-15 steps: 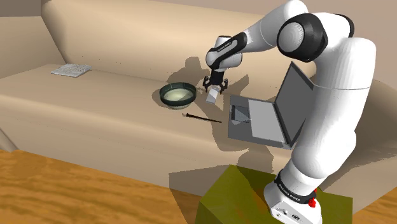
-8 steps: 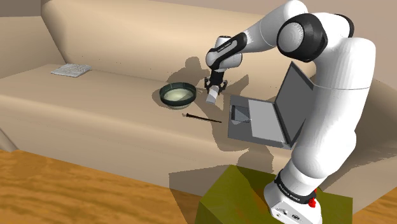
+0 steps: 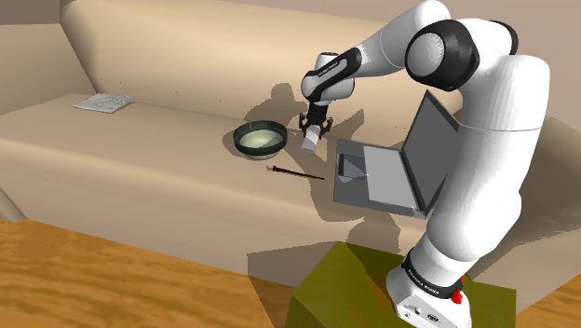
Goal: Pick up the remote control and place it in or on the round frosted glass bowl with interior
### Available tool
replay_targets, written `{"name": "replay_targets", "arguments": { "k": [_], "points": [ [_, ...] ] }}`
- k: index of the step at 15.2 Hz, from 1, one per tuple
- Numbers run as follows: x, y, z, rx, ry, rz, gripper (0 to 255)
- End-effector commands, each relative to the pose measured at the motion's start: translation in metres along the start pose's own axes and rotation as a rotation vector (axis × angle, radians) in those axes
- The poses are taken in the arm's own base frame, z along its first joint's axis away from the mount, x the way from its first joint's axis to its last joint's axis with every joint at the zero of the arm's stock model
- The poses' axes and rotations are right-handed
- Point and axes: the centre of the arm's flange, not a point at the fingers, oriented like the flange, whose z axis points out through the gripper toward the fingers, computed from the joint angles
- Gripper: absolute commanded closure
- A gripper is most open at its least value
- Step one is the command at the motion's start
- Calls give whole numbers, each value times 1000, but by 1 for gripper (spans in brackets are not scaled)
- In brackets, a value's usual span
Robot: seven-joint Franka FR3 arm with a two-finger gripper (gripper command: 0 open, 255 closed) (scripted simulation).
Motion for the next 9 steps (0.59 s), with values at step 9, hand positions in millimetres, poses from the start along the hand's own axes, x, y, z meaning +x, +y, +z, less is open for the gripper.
{"name": "replay_targets", "arguments": {
  "k": [9],
  "points": [
    [3, -1, -42, 0, 0, 0, 255]
  ]
}}
